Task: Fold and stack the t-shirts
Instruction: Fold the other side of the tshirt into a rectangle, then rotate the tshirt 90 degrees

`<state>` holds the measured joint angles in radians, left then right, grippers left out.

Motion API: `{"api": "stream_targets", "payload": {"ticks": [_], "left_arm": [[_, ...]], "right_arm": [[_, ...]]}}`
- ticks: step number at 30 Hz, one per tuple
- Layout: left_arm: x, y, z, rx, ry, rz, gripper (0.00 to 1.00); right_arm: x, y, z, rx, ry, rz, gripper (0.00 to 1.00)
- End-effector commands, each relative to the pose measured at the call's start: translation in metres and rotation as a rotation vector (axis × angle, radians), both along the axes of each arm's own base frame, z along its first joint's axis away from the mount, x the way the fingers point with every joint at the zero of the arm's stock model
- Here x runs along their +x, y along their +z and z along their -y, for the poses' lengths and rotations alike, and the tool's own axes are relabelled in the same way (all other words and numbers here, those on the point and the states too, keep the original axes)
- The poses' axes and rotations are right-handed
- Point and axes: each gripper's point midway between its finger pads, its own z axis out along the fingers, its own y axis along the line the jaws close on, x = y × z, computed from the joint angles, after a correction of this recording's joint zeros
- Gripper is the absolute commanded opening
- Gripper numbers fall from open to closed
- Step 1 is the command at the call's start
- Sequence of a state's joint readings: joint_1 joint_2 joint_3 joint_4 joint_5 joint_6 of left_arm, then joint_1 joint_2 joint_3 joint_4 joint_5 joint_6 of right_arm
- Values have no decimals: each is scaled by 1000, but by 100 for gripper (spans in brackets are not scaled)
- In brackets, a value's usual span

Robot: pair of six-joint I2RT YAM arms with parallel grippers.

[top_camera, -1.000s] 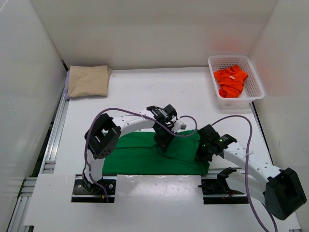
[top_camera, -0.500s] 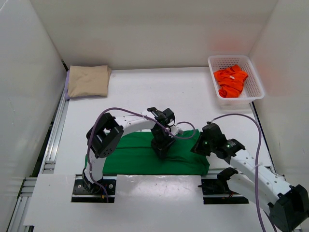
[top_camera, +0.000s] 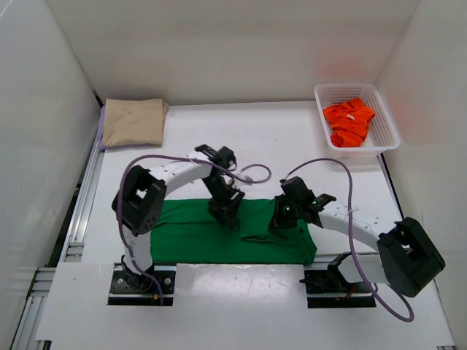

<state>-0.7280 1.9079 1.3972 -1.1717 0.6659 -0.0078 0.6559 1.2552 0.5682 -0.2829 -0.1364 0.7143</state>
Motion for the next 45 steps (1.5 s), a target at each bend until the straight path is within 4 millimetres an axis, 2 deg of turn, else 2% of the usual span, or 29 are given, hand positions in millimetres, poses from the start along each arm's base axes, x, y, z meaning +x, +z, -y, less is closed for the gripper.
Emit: {"api": "stream_targets", "payload": {"ticks": [1, 4, 6, 9, 12, 13, 15, 21, 22, 24, 26, 27, 30, 31, 32, 34, 36, 38, 40, 42, 45], "left_arm": [[15, 28, -28, -63, 142, -36, 54], [28, 30, -51, -62, 240, -37, 54], [29, 22, -65, -34, 277, -33, 54], [48, 12, -87, -21, 355, 52, 56], [74, -2, -122, 58, 451, 149, 56], [89, -5, -143, 106, 507, 207, 56], [101, -7, -166, 159, 566, 250, 56], [125, -13, -260, 412, 763, 395, 56], [125, -11, -270, 442, 783, 413, 56], [124, -11, -294, 525, 821, 440, 56], [122, -12, -307, 575, 839, 474, 56], [120, -18, -309, 585, 839, 475, 56], [113, -30, -308, 589, 835, 462, 56], [118, -36, -309, 585, 839, 475, 56], [118, -41, -312, 606, 837, 478, 56], [115, -59, -320, 664, 822, 455, 56], [116, -68, -334, 746, 811, 463, 56], [117, -76, -340, 766, 818, 439, 56], [118, -76, -333, 684, 856, 415, 56], [117, -74, -327, 647, 862, 413, 56], [110, -74, -332, 653, 883, 405, 56]], "right_arm": [[-11, 14, -23, 69, 164, 42, 0], [-28, 4, -19, 51, 207, 14, 0], [-38, 3, -20, 51, 243, 20, 0], [-49, -4, -15, 21, 273, 3, 0], [-60, -9, -12, -20, 300, -10, 0], [-61, -12, -8, -48, 309, -2, 0], [-65, -13, -8, -76, 332, 22, 0], [-58, -16, 6, -181, 270, 44, 0], [-57, -13, 8, -195, 255, 40, 0], [-41, 4, 2, -198, 216, 95, 0], [-28, 15, 9, -235, 130, 101, 0], [-10, 29, 10, -257, 64, 155, 0], [6, 27, 36, -364, -96, 95, 0], [17, 24, 47, -411, -157, 75, 0], [16, 19, 56, -444, -180, 37, 0], [27, 10, 70, -492, -240, -12, 0], [33, 4, 79, -521, -274, -34, 0], [40, -12, 94, -564, -338, -89, 0], [45, -25, 100, -542, -382, -156, 0], [44, -43, 95, -522, -362, -243, 0], [69, -48, 89, -526, -358, -246, 0]]}}
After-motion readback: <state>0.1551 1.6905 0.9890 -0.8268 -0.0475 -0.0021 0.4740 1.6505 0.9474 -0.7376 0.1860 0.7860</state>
